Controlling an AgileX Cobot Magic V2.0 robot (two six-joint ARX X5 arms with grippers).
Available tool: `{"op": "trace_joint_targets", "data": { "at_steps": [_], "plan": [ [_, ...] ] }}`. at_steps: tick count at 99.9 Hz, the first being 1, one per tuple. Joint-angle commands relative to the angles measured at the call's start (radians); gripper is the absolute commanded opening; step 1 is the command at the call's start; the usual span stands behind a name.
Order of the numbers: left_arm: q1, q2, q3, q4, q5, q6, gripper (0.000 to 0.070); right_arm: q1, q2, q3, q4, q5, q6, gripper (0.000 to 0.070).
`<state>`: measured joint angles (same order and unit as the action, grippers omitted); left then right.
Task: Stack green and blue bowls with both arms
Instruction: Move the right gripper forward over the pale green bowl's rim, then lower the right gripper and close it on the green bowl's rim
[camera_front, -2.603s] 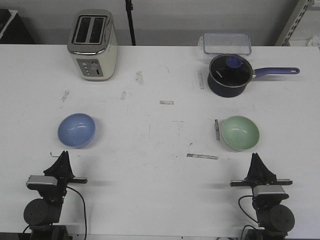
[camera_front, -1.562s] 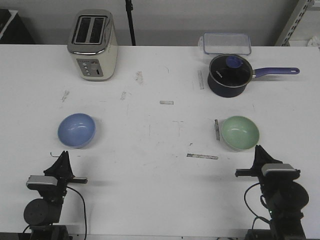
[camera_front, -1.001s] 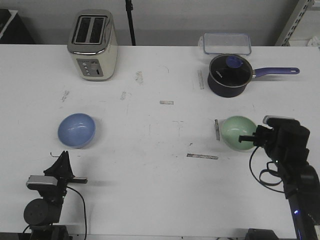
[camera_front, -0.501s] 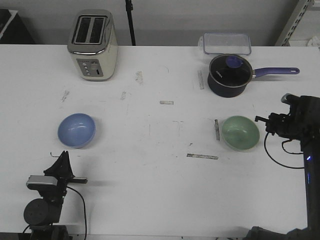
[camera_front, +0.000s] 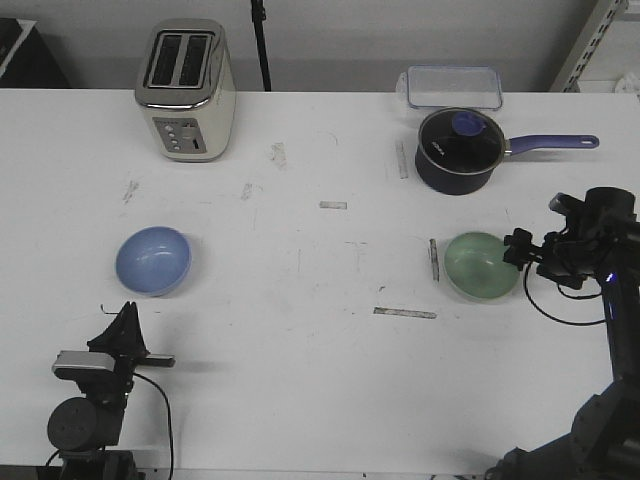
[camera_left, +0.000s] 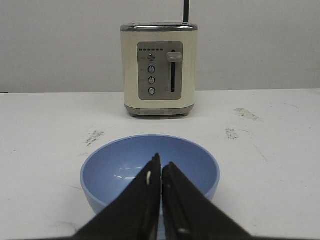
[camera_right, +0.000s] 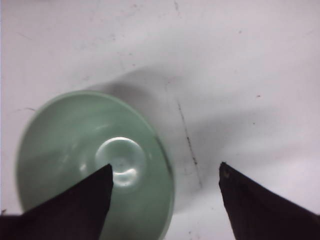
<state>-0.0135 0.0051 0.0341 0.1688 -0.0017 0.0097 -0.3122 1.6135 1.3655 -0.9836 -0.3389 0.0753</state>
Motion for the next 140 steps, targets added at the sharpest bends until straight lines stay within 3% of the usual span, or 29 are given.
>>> {"op": "trace_joint_targets", "data": {
  "at_steps": [1,22,35,49,64,75,88,108,140],
  "plan": [
    [0.000,-0.002,-0.022,0.012,-0.002,-0.002,0.0001,0.010,0.032,0.017,0.003,-0.001,-0.021,0.0461],
    [0.000,-0.002,-0.022,0.012,-0.002,-0.002,0.0001,0.025,0.044,-0.023,0.029,0.000,-0.031,0.0452],
    [0.000,-0.002,-0.022,0.012,-0.002,-0.002,0.0001,0.025,0.044,-0.054,0.065,0.011,-0.032,0.0380],
    [0.000,-0.002,-0.022,0.012,-0.002,-0.002,0.0001,0.025,0.044,-0.094,0.113,0.018,-0.032,0.0370],
    [0.000,-0.002,-0.022,0.012,-0.002,-0.002,0.0001,0.025,0.044,-0.110,0.130,0.018,-0.031,0.0280],
    [0.000,-0.002,-0.022,0.012,-0.002,-0.002,0.0001,0.025,0.044,-0.111,0.132,0.021,-0.031,0.0264],
    [0.000,-0.002,-0.022,0.012,-0.002,-0.002,0.0001,0.025,0.045,-0.111,0.129,0.023,-0.031,0.0129],
    [0.000,-0.002,-0.022,0.012,-0.002,-0.002,0.0001,0.026,0.045,-0.122,0.127,0.024,-0.029,0.0007],
    [0.000,-0.002,-0.022,0.012,-0.002,-0.002,0.0001,0.025,0.034,-0.119,0.106,0.016,0.008,0.0007]
  ]
}}
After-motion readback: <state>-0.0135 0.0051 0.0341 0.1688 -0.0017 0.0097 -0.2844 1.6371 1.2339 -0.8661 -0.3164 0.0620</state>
